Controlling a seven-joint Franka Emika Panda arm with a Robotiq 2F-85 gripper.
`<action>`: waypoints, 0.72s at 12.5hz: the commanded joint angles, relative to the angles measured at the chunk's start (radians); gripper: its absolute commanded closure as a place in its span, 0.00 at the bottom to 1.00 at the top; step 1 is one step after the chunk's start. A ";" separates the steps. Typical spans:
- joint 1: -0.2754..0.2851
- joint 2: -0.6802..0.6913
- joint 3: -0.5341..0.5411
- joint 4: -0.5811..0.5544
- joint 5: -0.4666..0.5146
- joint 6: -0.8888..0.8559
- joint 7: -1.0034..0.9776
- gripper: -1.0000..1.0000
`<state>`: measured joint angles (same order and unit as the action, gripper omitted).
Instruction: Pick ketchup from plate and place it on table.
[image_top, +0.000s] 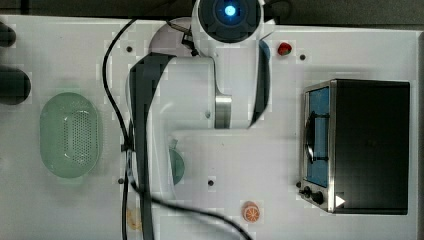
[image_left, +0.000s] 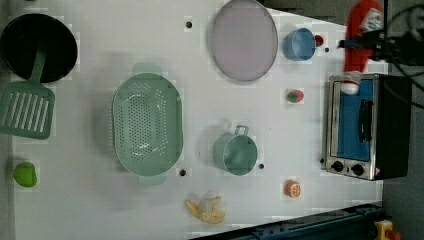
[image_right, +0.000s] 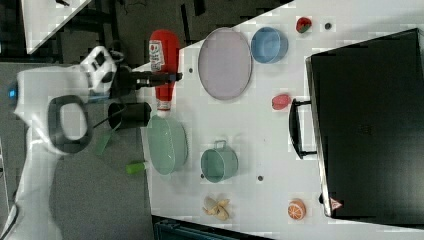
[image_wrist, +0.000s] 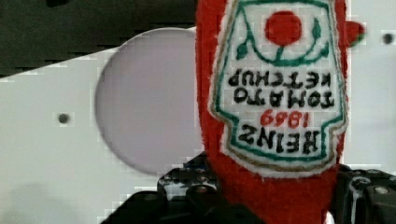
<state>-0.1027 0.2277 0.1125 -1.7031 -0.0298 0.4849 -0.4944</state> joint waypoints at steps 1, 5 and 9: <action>-0.036 -0.056 -0.028 -0.101 0.007 -0.069 -0.009 0.38; -0.040 -0.174 -0.070 -0.279 0.007 -0.055 -0.005 0.38; -0.040 -0.218 -0.102 -0.460 0.007 0.064 -0.002 0.38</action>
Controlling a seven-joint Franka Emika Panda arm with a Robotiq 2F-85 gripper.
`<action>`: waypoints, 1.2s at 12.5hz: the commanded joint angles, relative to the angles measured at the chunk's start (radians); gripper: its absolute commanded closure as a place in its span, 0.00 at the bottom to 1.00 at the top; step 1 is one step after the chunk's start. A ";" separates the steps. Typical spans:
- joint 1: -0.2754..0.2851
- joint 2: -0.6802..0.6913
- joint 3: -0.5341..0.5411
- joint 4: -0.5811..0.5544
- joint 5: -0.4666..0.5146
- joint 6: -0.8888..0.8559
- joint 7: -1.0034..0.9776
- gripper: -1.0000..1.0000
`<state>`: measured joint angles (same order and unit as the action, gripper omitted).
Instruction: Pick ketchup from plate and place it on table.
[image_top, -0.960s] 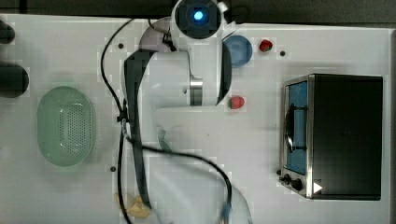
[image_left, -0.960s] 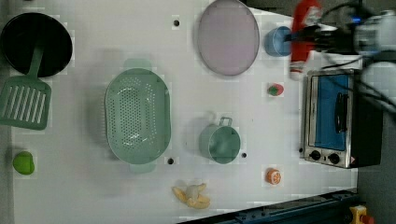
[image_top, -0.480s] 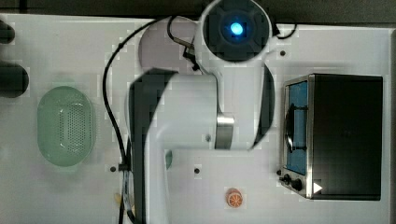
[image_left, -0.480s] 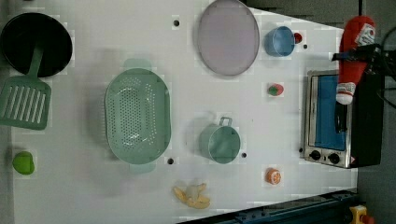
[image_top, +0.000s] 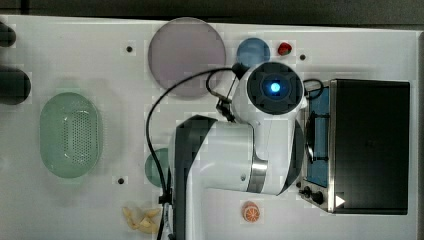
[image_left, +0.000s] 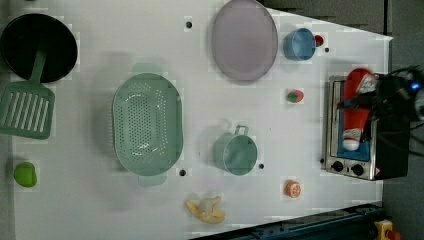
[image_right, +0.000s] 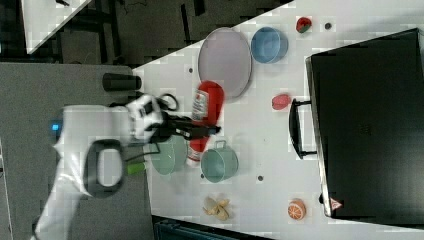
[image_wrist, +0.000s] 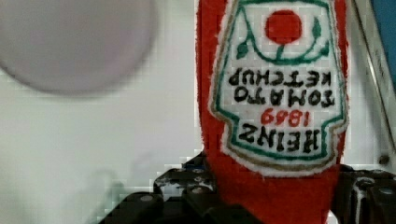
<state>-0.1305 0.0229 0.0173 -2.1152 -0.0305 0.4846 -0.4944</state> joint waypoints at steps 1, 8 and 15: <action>-0.012 -0.012 -0.007 -0.093 0.007 0.128 0.015 0.38; 0.000 0.065 0.060 -0.329 0.003 0.464 0.270 0.38; 0.001 0.168 0.067 -0.345 0.003 0.602 0.270 0.00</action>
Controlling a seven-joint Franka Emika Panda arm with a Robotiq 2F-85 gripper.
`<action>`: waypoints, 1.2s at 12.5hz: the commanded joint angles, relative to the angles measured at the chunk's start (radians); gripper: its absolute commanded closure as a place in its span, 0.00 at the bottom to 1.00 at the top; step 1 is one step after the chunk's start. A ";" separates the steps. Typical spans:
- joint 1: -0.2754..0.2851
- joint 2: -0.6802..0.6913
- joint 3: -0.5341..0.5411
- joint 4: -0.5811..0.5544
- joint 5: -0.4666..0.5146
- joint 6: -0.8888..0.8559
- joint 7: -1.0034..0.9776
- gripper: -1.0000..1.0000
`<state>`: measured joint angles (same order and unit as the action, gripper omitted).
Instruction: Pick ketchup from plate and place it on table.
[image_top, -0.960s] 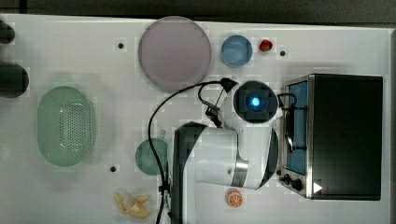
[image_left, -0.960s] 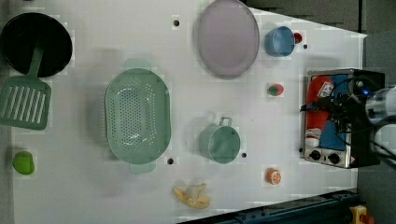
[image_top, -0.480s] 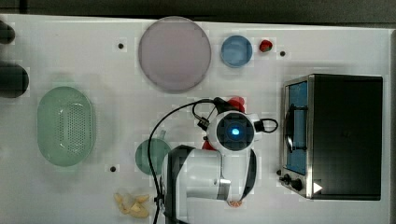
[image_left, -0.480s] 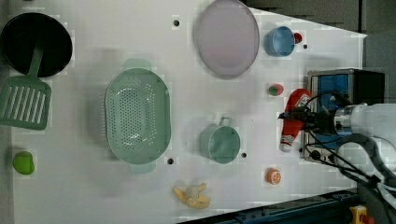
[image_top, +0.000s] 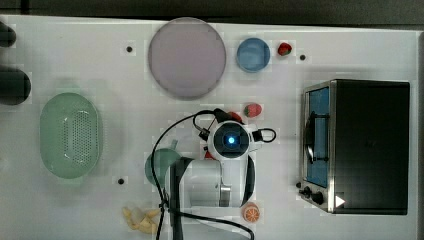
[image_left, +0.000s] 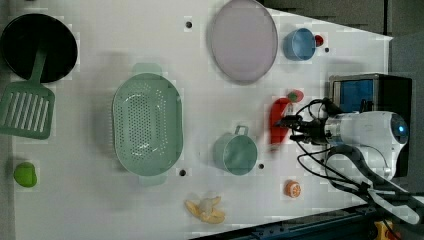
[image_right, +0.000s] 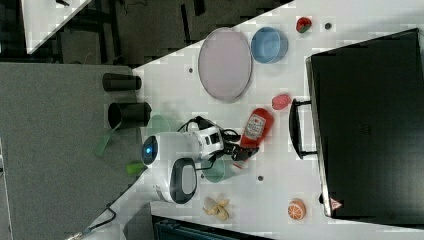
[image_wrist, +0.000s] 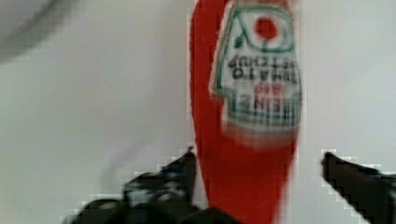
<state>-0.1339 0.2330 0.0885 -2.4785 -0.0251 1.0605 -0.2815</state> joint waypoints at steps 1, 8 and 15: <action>0.005 -0.053 -0.003 0.021 -0.002 0.025 0.058 0.00; 0.004 -0.267 -0.006 0.184 0.001 -0.246 0.168 0.00; 0.005 -0.322 -0.004 0.538 0.001 -0.738 0.286 0.00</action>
